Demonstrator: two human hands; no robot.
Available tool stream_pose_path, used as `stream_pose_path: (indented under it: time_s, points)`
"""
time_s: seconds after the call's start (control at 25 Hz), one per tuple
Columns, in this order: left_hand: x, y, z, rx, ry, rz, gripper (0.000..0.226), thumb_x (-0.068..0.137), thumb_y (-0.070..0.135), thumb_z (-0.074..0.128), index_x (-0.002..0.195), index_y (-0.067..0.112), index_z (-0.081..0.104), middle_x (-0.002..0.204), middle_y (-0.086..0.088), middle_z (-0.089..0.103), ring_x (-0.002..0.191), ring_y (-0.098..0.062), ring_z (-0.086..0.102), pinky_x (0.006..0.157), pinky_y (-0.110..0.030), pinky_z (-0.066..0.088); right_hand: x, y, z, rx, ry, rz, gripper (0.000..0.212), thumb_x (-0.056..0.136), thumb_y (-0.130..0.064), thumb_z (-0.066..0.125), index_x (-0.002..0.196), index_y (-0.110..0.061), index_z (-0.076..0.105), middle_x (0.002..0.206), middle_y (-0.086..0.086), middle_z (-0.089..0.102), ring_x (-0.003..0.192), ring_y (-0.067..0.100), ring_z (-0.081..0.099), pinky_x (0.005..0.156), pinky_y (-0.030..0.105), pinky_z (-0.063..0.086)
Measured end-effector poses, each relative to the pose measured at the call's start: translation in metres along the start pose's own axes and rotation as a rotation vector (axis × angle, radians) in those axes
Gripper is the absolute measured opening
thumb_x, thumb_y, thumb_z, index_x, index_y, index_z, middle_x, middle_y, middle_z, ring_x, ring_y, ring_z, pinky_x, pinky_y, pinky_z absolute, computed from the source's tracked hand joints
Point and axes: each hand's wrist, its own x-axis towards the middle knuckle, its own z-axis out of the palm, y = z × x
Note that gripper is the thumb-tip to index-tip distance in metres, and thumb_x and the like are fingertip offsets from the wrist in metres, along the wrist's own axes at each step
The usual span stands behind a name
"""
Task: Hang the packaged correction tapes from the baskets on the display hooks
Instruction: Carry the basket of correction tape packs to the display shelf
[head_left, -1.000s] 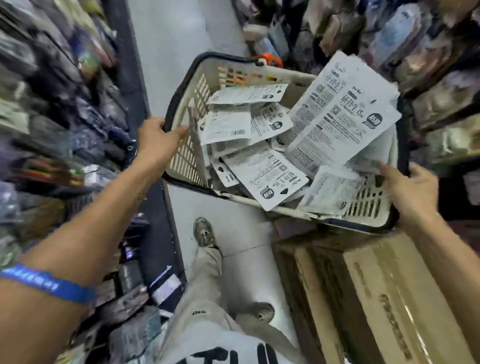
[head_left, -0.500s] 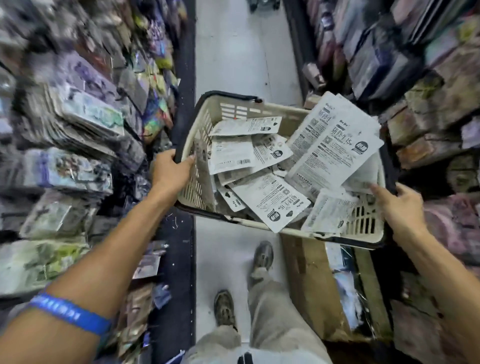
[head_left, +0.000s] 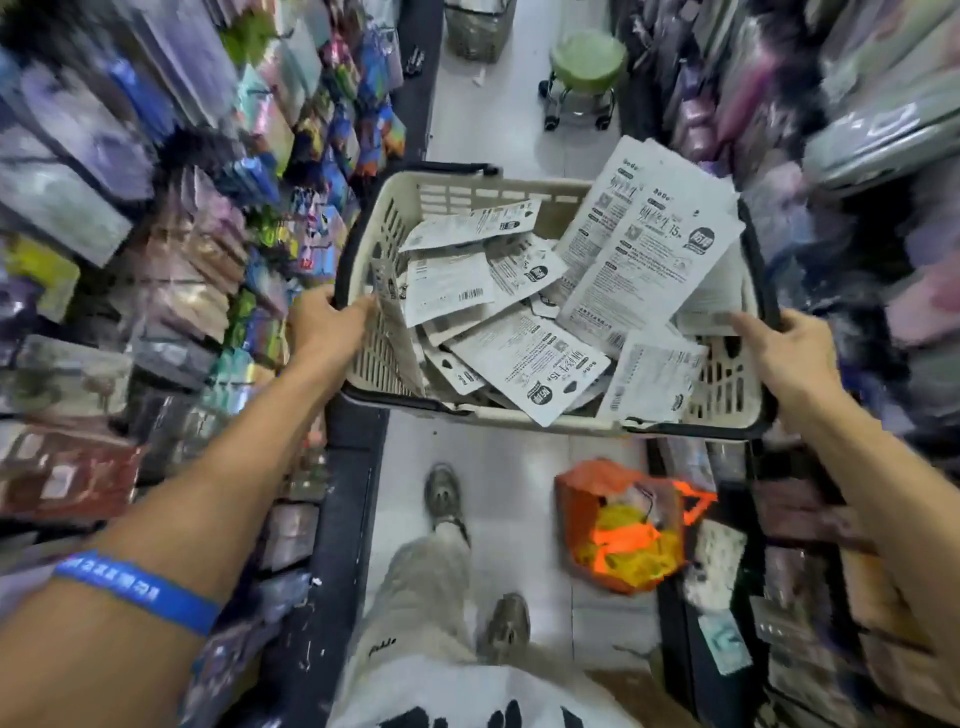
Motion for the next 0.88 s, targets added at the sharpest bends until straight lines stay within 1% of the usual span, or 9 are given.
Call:
stream_pose_path:
  time_s: [0.08, 0.16, 0.24, 0.32, 0.36, 0.52, 0.68, 0.8, 0.88]
  points:
    - [0.082, 0.036, 0.033, -0.013, -0.004, 0.005, 0.026, 0.091, 0.03, 0.074, 0.107, 0.01, 0.076, 0.086, -0.002, 0.071, 0.075, -0.018, 0.061, 0.067, -0.034, 0.054, 0.076, -0.035, 0.028, 0.016, -0.004, -0.005, 0.024, 0.086, -0.035, 0.074, 0.097, -0.014, 0.074, 0.076, 0.003, 0.072, 0.047, 0.0, 0.063, 0.041, 0.017, 0.048]
    - [0.175, 0.075, 0.066, 0.013, -0.016, 0.012, 0.024, 0.09, 0.031, 0.074, 0.105, 0.013, 0.077, 0.09, -0.004, 0.074, 0.078, -0.022, 0.066, 0.069, -0.035, 0.054, 0.155, -0.072, 0.063, -0.003, 0.012, 0.005, 0.023, 0.087, -0.034, 0.074, 0.095, -0.013, 0.072, 0.075, 0.002, 0.071, 0.043, -0.002, 0.062, 0.038, 0.015, 0.046]
    - [0.264, 0.126, 0.101, 0.017, -0.065, 0.024, 0.017, 0.09, 0.032, 0.074, 0.099, 0.018, 0.076, 0.085, -0.004, 0.074, 0.079, -0.024, 0.068, 0.07, -0.036, 0.055, 0.227, -0.114, 0.09, -0.025, 0.05, 0.026, 0.033, 0.082, -0.042, 0.076, 0.096, -0.012, 0.073, 0.084, 0.009, 0.075, 0.058, 0.009, 0.069, 0.051, 0.024, 0.055]
    - [0.34, 0.176, 0.128, -0.012, -0.075, 0.04, 0.012, 0.09, 0.029, 0.073, 0.096, 0.019, 0.076, 0.078, -0.001, 0.071, 0.074, -0.022, 0.065, 0.067, -0.033, 0.051, 0.3, -0.161, 0.11, -0.017, 0.045, 0.031, 0.051, 0.074, -0.053, 0.074, 0.103, -0.011, 0.072, 0.094, 0.012, 0.076, 0.081, 0.026, 0.074, 0.074, 0.043, 0.061]
    - [0.368, 0.199, 0.138, -0.016, -0.067, 0.052, 0.009, 0.091, 0.026, 0.073, 0.095, 0.018, 0.075, 0.079, -0.002, 0.07, 0.075, -0.022, 0.065, 0.067, -0.033, 0.051, 0.33, -0.182, 0.117, -0.007, 0.042, 0.032, 0.052, 0.073, -0.054, 0.073, 0.103, -0.012, 0.072, 0.091, 0.01, 0.077, 0.082, 0.027, 0.074, 0.075, 0.045, 0.061]
    - [0.509, 0.301, 0.189, -0.061, -0.097, 0.053, 0.017, 0.093, 0.02, 0.072, 0.104, 0.008, 0.076, 0.089, -0.009, 0.073, 0.077, -0.022, 0.066, 0.069, -0.033, 0.054, 0.482, -0.27, 0.159, 0.06, 0.069, 0.046, 0.027, 0.085, -0.035, 0.075, 0.094, -0.01, 0.073, 0.077, 0.004, 0.074, 0.048, 0.004, 0.067, 0.04, 0.02, 0.05]
    - [0.675, 0.369, 0.27, -0.004, -0.065, 0.076, 0.008, 0.092, 0.023, 0.073, 0.094, 0.016, 0.073, 0.069, 0.002, 0.064, 0.056, -0.008, 0.053, 0.043, -0.013, 0.039, 0.668, -0.331, 0.229, 0.028, 0.039, 0.022, 0.037, 0.089, -0.034, 0.073, 0.111, -0.005, 0.07, 0.094, 0.014, 0.074, 0.066, 0.019, 0.069, 0.056, 0.026, 0.053]
    - [0.785, 0.42, 0.324, 0.037, -0.015, 0.026, 0.02, 0.089, 0.027, 0.075, 0.098, 0.009, 0.077, 0.084, -0.009, 0.072, 0.074, -0.021, 0.064, 0.065, -0.03, 0.05, 0.802, -0.382, 0.272, 0.015, -0.034, 0.01, 0.035, 0.089, -0.033, 0.073, 0.11, -0.006, 0.07, 0.091, 0.012, 0.073, 0.06, 0.009, 0.067, 0.051, 0.02, 0.051]
    - [0.853, 0.462, 0.35, 0.025, -0.002, -0.031, 0.019, 0.088, 0.029, 0.076, 0.095, 0.011, 0.078, 0.079, -0.005, 0.072, 0.073, -0.022, 0.064, 0.066, -0.035, 0.05, 0.885, -0.432, 0.295, -0.026, -0.036, -0.012, 0.022, 0.089, -0.031, 0.072, 0.099, -0.011, 0.072, 0.079, 0.004, 0.071, 0.049, -0.001, 0.061, 0.045, 0.017, 0.047]
